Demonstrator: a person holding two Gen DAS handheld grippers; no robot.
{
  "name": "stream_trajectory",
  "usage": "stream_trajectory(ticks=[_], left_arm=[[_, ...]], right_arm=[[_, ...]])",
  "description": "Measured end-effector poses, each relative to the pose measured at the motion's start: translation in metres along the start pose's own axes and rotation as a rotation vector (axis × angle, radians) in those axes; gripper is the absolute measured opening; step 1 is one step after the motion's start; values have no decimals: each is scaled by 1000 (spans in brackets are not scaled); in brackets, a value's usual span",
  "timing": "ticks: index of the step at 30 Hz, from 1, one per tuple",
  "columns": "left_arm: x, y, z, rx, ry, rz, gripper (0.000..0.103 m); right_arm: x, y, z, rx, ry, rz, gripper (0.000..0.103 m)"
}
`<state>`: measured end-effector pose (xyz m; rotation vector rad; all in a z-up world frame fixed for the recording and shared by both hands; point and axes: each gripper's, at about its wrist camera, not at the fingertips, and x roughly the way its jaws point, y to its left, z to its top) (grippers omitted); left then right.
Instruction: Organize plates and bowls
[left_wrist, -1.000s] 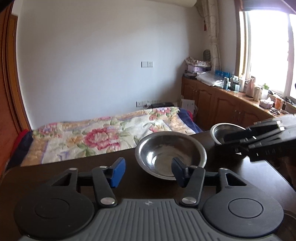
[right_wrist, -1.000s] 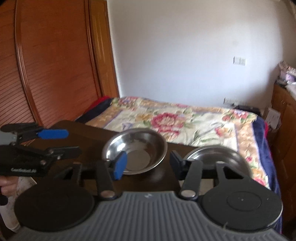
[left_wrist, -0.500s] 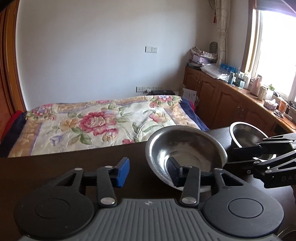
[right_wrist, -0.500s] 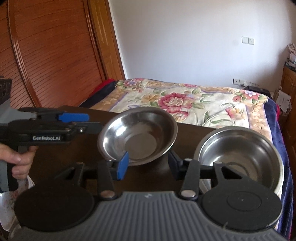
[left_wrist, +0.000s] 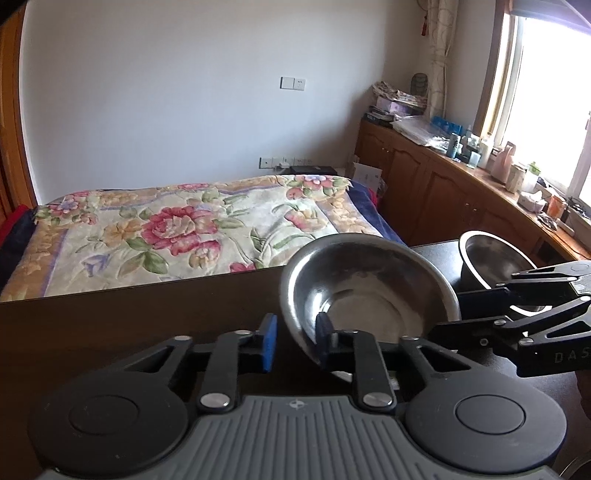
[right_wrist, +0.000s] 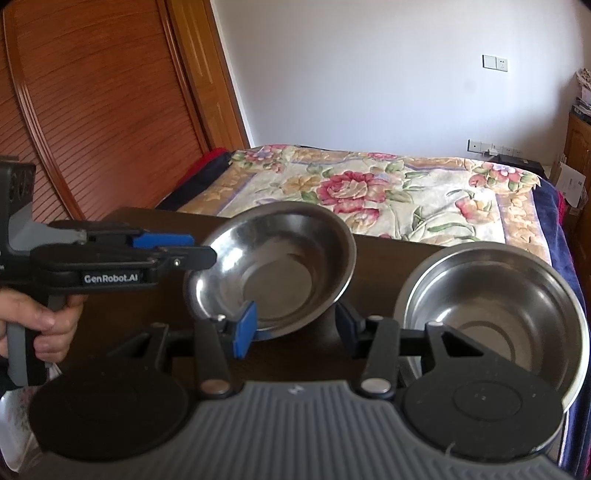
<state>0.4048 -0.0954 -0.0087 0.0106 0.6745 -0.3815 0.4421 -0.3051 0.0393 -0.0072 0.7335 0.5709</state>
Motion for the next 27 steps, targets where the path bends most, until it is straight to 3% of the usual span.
stream_trajectory(ticks=[14, 27], left_arm=[[-6, 0, -2, -2, 11, -14, 48], [-44, -22, -2, 18, -41, -44, 48]], right_arm=[[1, -3, 1, 19, 7, 27, 22], [-26, -5, -3, 39, -45, 38, 20]])
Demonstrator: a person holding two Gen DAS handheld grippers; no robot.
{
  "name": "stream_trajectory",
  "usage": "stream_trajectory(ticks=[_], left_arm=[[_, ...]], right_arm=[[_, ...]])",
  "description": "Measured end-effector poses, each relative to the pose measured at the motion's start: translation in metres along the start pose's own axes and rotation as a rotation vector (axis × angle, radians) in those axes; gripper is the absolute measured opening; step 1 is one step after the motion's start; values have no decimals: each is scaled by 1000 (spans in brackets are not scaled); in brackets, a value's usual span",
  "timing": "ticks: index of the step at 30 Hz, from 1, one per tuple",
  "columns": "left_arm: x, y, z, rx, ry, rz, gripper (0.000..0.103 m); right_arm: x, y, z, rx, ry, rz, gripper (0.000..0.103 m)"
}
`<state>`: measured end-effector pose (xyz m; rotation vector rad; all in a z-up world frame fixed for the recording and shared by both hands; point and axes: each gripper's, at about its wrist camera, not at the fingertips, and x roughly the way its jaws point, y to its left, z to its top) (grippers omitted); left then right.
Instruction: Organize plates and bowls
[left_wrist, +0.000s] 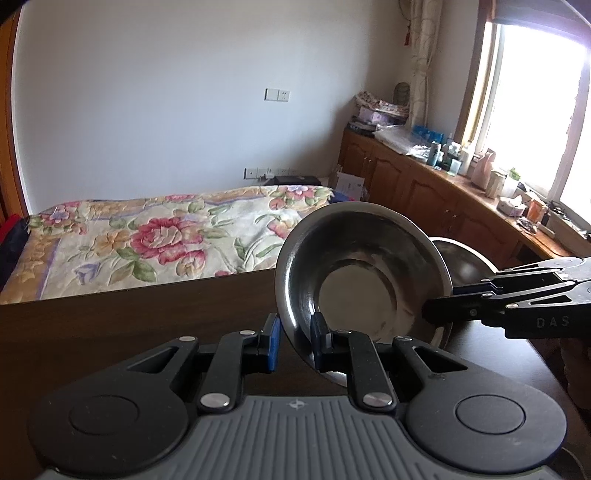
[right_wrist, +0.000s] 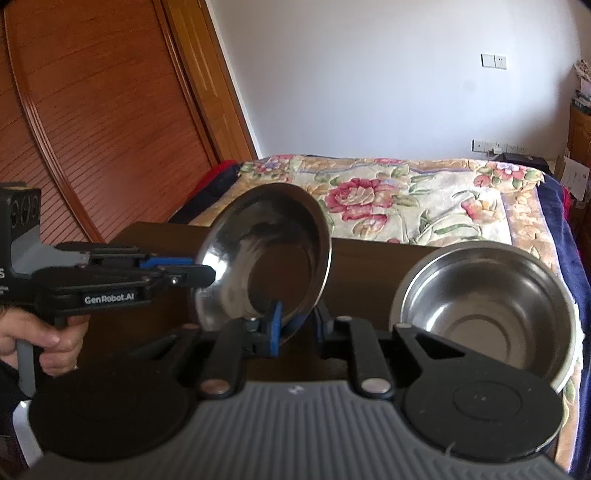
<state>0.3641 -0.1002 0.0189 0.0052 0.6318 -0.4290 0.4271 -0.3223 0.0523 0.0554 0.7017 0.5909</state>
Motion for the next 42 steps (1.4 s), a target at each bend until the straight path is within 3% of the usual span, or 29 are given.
stream_trajectory(ticks=[16, 35, 42], left_arm=[[-65, -39, -16, 81, -72, -22, 48], [-130, -65, -77, 101, -107, -81, 48], [-141, -71, -107, 95, -103, -101, 48]], right_arm=[[-58, 13, -19, -24, -63, -36, 20], [-112, 49, -67, -71, -95, -45, 20], [-121, 58, -93, -85, -66, -39, 20]])
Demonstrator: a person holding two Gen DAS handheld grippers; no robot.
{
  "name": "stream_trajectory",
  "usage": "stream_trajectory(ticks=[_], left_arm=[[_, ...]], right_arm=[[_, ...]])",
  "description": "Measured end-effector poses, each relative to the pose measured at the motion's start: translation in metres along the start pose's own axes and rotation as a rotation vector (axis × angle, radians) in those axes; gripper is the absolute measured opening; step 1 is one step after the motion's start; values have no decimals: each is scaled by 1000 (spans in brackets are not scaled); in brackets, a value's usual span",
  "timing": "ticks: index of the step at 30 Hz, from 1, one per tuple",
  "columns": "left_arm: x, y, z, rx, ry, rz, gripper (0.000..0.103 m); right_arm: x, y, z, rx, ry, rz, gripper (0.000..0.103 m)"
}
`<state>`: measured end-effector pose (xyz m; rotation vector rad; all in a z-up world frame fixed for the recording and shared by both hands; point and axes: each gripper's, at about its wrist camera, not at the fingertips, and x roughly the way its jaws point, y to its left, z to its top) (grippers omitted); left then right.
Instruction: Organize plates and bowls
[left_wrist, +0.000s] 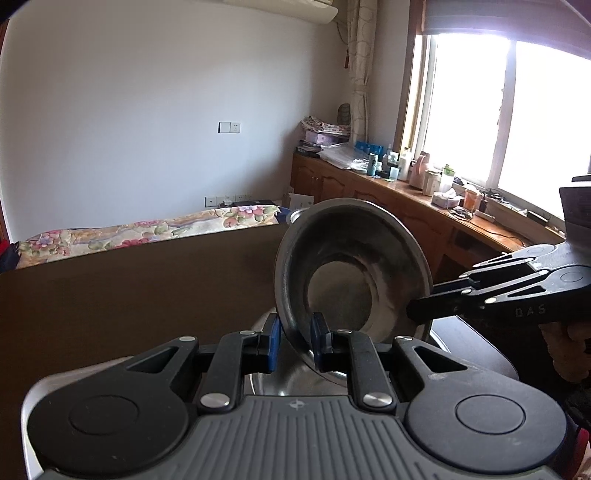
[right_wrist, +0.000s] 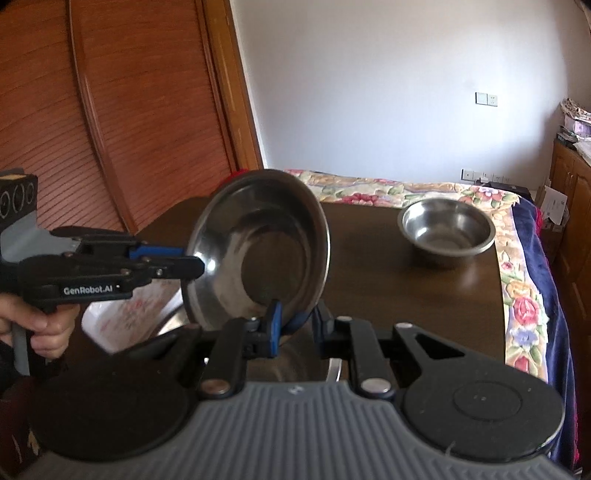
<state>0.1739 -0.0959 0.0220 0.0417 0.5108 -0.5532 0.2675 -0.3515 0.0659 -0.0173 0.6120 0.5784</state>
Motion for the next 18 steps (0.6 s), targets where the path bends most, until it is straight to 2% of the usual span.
stream_trajectory(ticks=[9, 18], left_arm=[[-3, -8, -26, -21, 27, 16, 48], [1, -12, -25, -13, 39, 34, 48]], right_arm=[[0, 10, -27, 7, 30, 4, 20], [-2, 12, -39, 12, 28, 7, 20]])
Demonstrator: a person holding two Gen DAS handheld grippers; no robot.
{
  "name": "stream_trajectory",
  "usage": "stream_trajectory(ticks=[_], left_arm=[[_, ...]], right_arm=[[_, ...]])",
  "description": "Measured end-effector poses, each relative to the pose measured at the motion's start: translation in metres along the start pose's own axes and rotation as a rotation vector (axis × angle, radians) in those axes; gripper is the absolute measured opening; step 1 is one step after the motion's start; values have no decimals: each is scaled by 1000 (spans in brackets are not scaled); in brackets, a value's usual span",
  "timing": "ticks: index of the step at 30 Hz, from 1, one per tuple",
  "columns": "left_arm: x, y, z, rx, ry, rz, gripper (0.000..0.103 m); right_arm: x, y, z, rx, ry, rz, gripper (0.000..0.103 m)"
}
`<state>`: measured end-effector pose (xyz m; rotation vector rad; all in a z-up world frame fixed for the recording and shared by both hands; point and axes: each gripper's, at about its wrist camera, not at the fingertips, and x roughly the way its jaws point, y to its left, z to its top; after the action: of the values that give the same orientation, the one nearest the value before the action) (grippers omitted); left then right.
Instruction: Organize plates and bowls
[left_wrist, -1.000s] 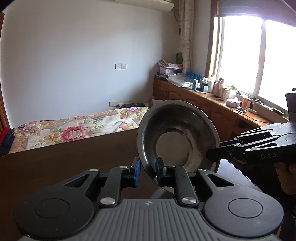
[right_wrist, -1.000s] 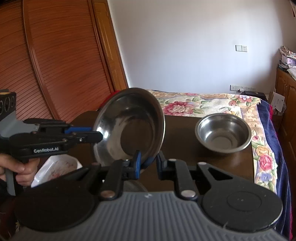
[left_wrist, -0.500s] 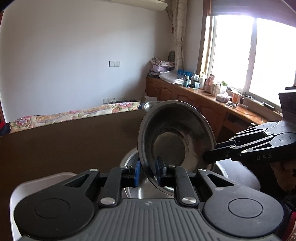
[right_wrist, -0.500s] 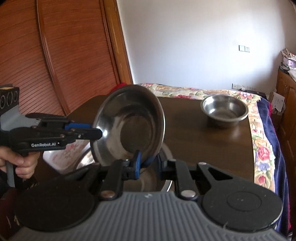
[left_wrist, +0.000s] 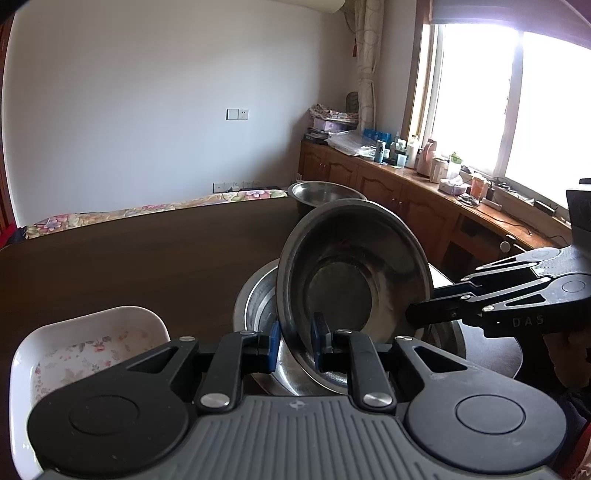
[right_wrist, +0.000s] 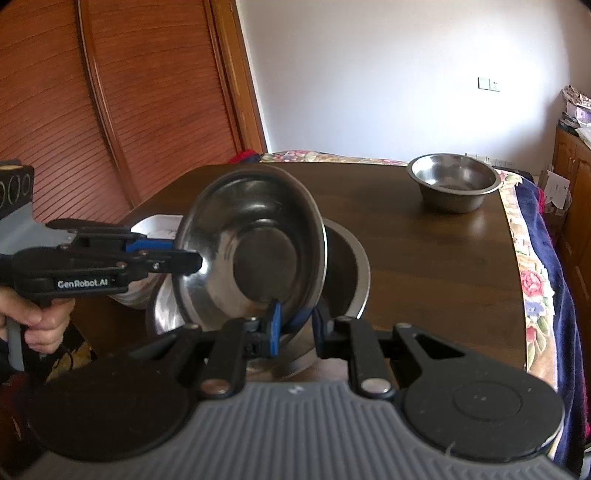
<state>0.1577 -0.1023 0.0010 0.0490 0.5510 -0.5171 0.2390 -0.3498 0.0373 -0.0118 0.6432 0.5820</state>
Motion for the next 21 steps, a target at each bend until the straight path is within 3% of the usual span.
stream_trajectory(ticks=[15, 21], left_arm=[[9, 5, -4, 2, 15, 24, 51], [-2, 7, -5, -7, -10, 22, 57]], right_arm=[[4, 12, -5, -55, -37, -81, 23], [3, 19, -2, -88, -81, -116, 46]])
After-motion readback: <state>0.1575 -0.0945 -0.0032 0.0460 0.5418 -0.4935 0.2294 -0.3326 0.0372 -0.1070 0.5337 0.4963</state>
